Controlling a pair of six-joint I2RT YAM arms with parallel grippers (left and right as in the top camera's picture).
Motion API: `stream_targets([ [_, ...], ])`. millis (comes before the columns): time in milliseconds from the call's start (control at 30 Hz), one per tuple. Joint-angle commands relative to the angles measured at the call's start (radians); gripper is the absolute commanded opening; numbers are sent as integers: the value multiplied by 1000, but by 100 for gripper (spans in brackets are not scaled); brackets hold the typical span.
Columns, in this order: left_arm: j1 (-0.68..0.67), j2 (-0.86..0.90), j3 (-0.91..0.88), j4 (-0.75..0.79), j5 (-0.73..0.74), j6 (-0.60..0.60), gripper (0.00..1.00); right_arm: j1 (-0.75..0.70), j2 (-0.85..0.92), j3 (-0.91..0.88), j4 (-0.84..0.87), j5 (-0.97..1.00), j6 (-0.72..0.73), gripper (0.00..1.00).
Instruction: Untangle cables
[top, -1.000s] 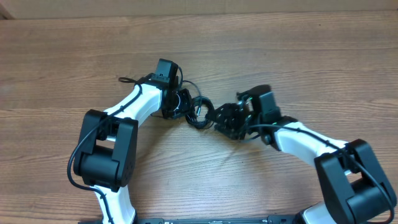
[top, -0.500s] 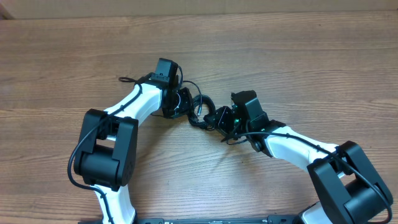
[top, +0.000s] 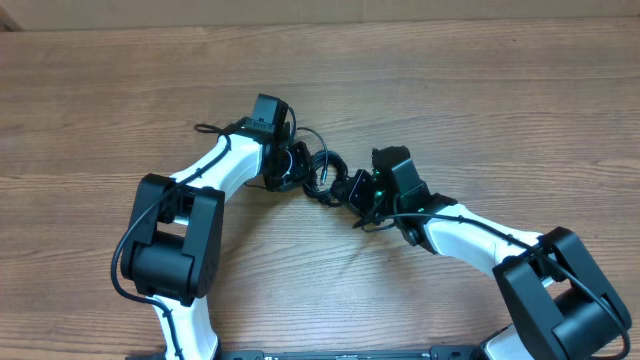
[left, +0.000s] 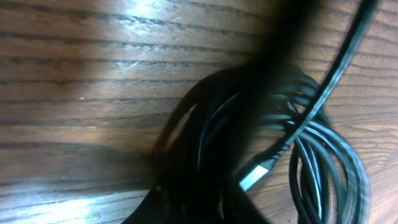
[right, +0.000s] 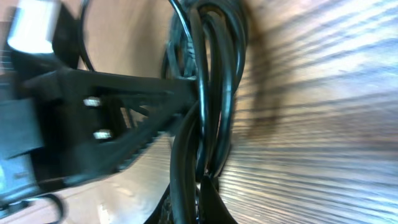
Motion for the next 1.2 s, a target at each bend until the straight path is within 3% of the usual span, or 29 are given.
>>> stream_targets([
  [0, -38, 32, -5, -8, 28, 10, 5, -34, -13, 2, 55, -126, 23, 4],
  [333, -65, 32, -5, -8, -166, -62, 4, -94, -13, 2, 188, -364, 121, 4],
  [567, -65, 32, -5, -8, -173, -61, 4, -98, -13, 2, 377, -442, 193, 4],
  [733, -63, 32, -5, -3, -9, 24, 4, -112, -13, 2, 447, -435, 97, 4],
  [867, -44, 32, 2, 3, 189, 82, 4, -114, -12, 2, 318, -356, 47, 4],
  [933, -41, 32, 5, 4, 203, 82, 4, -114, -11, 1, 293, -334, 72, 4],
  [1167, -74, 32, 3, -24, -116, -48, 4, -114, -11, 2, 482, -422, 336, 4],
])
